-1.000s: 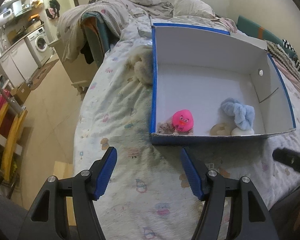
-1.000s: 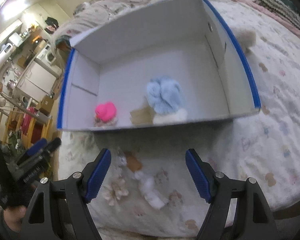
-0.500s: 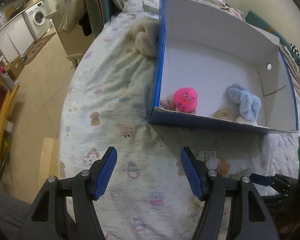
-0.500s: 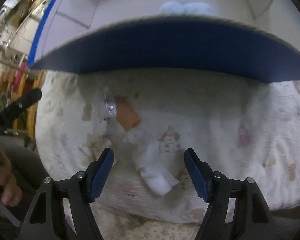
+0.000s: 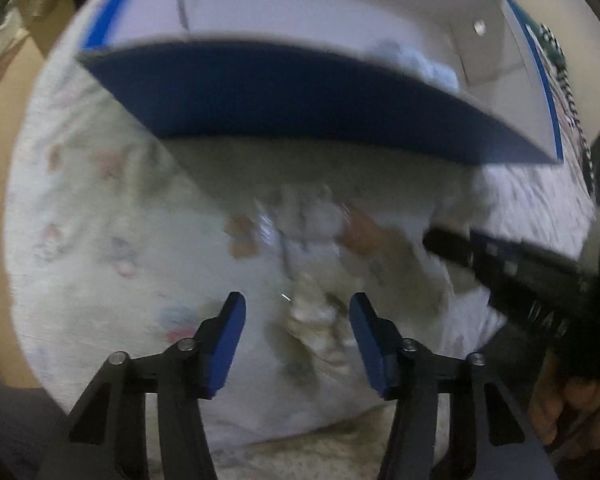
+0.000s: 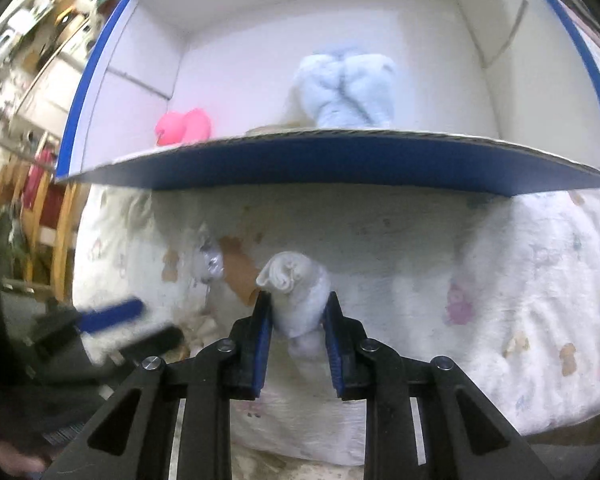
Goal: Organize soft objects
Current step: 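Grasp the white lace item with the left tool while the right tool grasps the white sock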
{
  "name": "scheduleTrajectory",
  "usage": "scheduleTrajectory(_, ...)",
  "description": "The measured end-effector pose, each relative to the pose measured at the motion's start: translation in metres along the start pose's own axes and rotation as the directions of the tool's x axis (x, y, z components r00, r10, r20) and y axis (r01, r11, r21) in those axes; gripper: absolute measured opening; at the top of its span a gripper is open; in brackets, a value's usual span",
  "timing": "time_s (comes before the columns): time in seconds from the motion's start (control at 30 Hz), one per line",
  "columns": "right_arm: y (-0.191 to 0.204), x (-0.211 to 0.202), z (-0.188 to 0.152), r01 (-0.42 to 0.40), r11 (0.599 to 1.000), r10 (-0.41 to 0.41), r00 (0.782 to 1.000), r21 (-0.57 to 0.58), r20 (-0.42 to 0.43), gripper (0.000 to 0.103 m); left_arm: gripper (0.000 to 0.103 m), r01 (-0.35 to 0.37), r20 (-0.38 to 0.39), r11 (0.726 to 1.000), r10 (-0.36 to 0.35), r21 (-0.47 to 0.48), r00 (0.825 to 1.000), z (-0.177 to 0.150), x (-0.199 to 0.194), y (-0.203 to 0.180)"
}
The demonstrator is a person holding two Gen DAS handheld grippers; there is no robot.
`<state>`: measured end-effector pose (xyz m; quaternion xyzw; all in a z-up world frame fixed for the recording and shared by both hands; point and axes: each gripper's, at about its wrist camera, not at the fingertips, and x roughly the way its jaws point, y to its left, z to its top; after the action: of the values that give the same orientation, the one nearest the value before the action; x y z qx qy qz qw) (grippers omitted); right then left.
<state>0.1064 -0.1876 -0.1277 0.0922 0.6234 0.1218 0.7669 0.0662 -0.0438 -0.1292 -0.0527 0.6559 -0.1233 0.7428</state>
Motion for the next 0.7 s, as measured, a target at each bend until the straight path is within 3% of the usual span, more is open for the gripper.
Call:
scheduleTrajectory(0.07,-0.007,-0.001,0.002,-0.002,1.000,0.002,1.000,0.010,-0.002,0.027,0.049,0.020,-0.040,1.000,-0.019,0.018,0.999,-0.002,0.008,-0.006)
scheduleTrajectory(0.13,-0.006,-0.001,-0.002,-0.005,1.000,0.005,1.000,0.010,-0.002,0.027,0.039,0.017,-0.063,0.999,-0.015,0.043,0.998,-0.005,0.015,-0.011)
scheduleTrajectory(0.2,-0.003,0.000,0.002,-0.007,1.000,0.007,1.000,0.004,0.000,0.027,0.016,0.022,-0.079,0.998,-0.017,0.062,0.997,-0.007,0.020,-0.015)
scheduleTrajectory(0.37,-0.001,0.000,-0.001,-0.009,1.000,0.009,1.000,-0.008,-0.007,0.027,0.012,0.009,-0.064,0.997,-0.004,0.078,0.998,-0.010,0.012,-0.015)
scheduleTrajectory(0.53,0.000,0.000,-0.002,-0.014,1.000,0.014,1.000,0.002,-0.001,0.027,0.012,-0.038,0.014,0.999,0.038,0.011,0.999,-0.006,-0.007,0.008)
scheduleTrajectory(0.7,0.000,0.001,-0.001,-0.014,1.000,0.014,1.000,-0.008,0.000,0.027,0.012,-0.123,0.094,0.991,0.128,-0.056,0.987,-0.001,-0.023,0.036)
